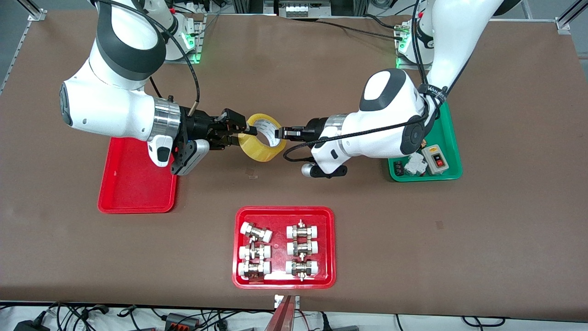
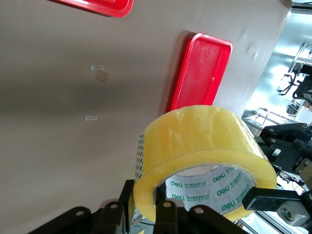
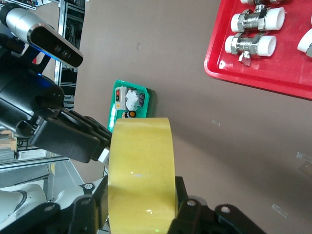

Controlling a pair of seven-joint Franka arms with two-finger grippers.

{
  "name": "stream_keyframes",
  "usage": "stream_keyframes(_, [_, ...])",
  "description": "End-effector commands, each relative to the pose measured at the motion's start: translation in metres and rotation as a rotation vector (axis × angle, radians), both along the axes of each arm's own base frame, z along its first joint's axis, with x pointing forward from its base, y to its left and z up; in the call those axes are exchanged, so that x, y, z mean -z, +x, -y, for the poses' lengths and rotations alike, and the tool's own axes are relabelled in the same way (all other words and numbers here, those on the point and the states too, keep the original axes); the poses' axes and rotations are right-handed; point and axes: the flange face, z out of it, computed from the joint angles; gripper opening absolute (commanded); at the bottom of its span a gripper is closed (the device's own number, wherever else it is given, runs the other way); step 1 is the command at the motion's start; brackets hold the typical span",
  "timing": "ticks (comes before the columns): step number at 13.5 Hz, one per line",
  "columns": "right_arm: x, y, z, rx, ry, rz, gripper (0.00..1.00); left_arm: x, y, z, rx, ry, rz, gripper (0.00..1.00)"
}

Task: Left arm passes tape to right arm into tray
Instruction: 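Move the tape over the empty red tray while the left gripper withdraws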

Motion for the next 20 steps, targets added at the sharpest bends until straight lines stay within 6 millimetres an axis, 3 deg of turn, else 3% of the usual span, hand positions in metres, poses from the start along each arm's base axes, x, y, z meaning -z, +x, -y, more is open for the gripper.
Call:
stream_keyframes(1, [0.002, 0.002, 0.001, -0.010, 0.003, 0.015, 0.43, -0.016, 0.003, -0.008, 0.005, -0.037, 0.006, 0.00])
stream_keyframes(3, [0.002, 0.003, 0.002, -0.009, 0.005, 0.014, 0.42, -0.017, 0.002, -0.008, 0.002, -0.036, 0.005, 0.00])
stream_keyframes(4, [0.002, 0.002, 0.001, -0.010, 0.005, 0.014, 0.41, -0.018, 0.002, -0.007, -0.004, -0.035, -0.008, 0.21])
stream_keyframes(5, [0.002, 0.002, 0.001, -0.011, 0.003, 0.014, 0.41, -0.024, 0.001, -0.012, 0.010, -0.033, -0.007, 0.90])
stream_keyframes(6, [0.002, 0.002, 0.001, -0.011, 0.003, 0.014, 0.41, -0.027, 0.002, -0.017, 0.009, -0.029, -0.012, 1.00])
stream_keyframes(8, [0.002, 0.002, 0.001, -0.011, 0.003, 0.012, 0.41, -0.043, 0.007, -0.042, -0.010, -0.017, -0.034, 1.00])
stream_keyframes(10, [0.002, 0.003, 0.002, -0.001, 0.002, 0.006, 0.39, -0.055, 0.012, -0.097, 0.029, 0.041, -0.089, 1.00])
stream_keyframes(13, [0.006, 0.008, 0.013, 0.009, -0.002, 0.000, 0.39, -0.051, 0.019, -0.167, 0.109, 0.248, -0.026, 1.00])
stream_keyframes(14, [0.017, 0.018, 0.029, 0.038, -0.008, -0.020, 0.39, -0.043, 0.023, -0.192, 0.181, 0.304, 0.016, 1.00])
stream_keyframes(15, [0.027, 0.028, 0.051, 0.068, -0.011, -0.030, 0.39, -0.039, 0.026, -0.215, 0.230, 0.352, 0.045, 1.00])
stream_keyframes(18, [0.081, 0.056, 0.141, 0.145, -0.015, -0.145, 0.39, -0.034, 0.029, -0.286, 0.340, 0.458, 0.112, 1.00])
stream_keyframes(20, [0.109, 0.065, 0.225, 0.226, -0.011, -0.236, 0.39, -0.040, 0.018, -0.322, 0.396, 0.522, 0.157, 1.00])
